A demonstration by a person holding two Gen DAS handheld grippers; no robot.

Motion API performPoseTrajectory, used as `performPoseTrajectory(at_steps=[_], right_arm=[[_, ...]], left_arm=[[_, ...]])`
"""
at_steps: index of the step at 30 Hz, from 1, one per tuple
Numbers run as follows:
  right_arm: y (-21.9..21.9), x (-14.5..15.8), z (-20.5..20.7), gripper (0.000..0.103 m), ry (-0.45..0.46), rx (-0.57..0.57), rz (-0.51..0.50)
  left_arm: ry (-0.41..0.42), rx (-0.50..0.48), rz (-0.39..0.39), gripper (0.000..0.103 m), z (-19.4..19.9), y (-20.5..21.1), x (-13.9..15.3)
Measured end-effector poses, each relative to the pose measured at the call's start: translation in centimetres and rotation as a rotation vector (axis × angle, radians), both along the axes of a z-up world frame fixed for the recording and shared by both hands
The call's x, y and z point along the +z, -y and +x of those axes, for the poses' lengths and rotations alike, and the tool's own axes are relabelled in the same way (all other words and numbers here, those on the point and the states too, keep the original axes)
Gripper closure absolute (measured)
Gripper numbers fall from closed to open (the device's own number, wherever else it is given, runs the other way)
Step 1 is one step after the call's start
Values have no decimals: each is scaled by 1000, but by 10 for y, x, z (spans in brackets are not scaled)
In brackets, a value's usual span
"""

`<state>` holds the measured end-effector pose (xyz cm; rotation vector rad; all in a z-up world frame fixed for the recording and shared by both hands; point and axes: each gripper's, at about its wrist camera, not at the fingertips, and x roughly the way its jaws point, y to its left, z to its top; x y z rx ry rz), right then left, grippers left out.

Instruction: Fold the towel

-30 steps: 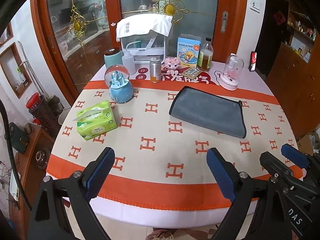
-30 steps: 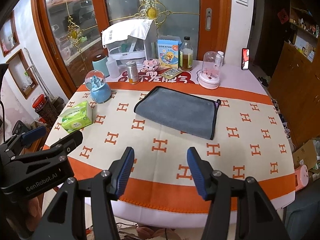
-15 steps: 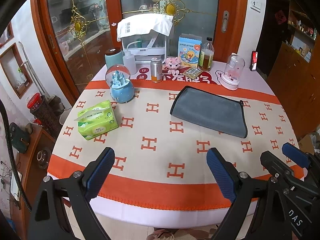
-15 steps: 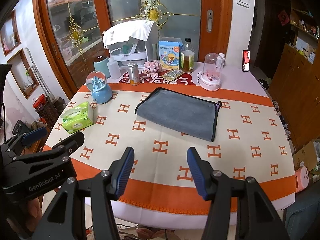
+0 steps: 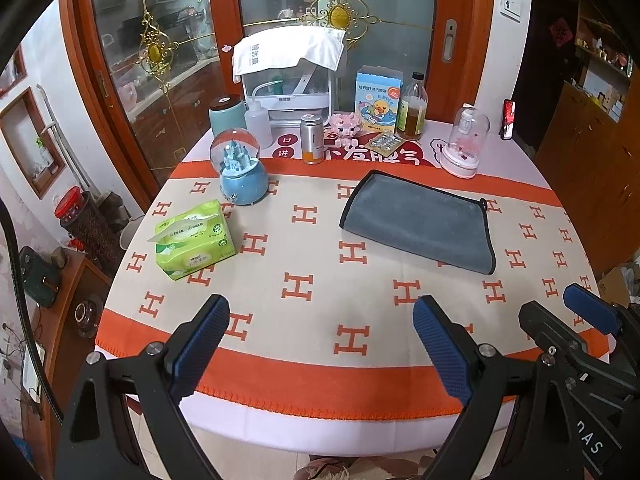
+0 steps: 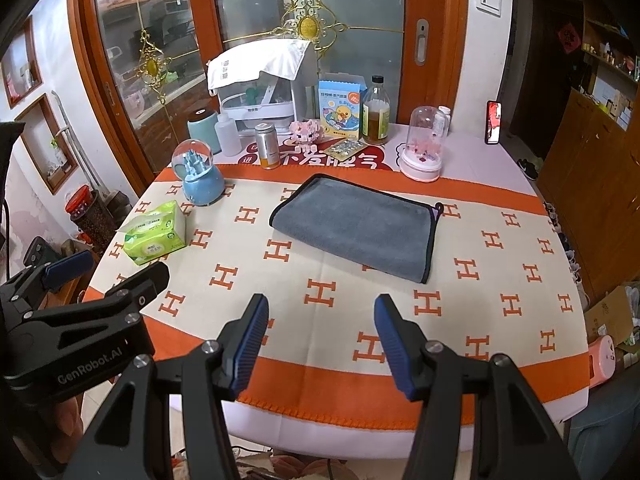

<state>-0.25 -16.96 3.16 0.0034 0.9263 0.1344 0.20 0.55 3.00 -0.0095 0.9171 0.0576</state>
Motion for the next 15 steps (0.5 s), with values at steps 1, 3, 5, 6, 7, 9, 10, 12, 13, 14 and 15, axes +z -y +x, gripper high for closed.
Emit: performPoseTrajectory(at_steps=[1, 3, 5, 6, 7, 9, 10, 12, 13, 14, 15], right_arm=[[0, 0, 0, 48, 1, 0, -1], [0, 0, 0, 48, 0, 0, -1], [0, -1, 0, 48, 1, -1, -2], [1, 0, 1, 48, 1, -1, -1], [1, 0, 1, 48, 1, -1, -1], [1, 0, 1, 48, 1, 0, -1], [1, 0, 1, 48, 1, -1, -1], [2, 0, 1, 48, 2, -3, 0], [3, 0, 2, 48, 1, -5, 0], [3, 0, 3, 48, -1, -7, 1], [4, 0, 4, 48, -1, -8, 1]], left_arm=[[-1, 1, 0, 10, 0, 0, 0], [-1, 0, -1, 10, 0, 0, 0], [2, 0, 0, 10, 0, 1, 0], [4, -2, 0, 10, 0, 1, 0], [5, -4, 0, 10, 0, 2, 0], [7, -7, 0, 10, 1, 2, -2], [6, -7, 0, 10, 1, 3, -2], [5, -6, 0, 10, 1, 3, -2], [5, -6, -1, 10, 0, 3, -2], [4, -7, -2, 10, 1, 4, -2], [3, -9, -2, 10, 1, 4, -3]])
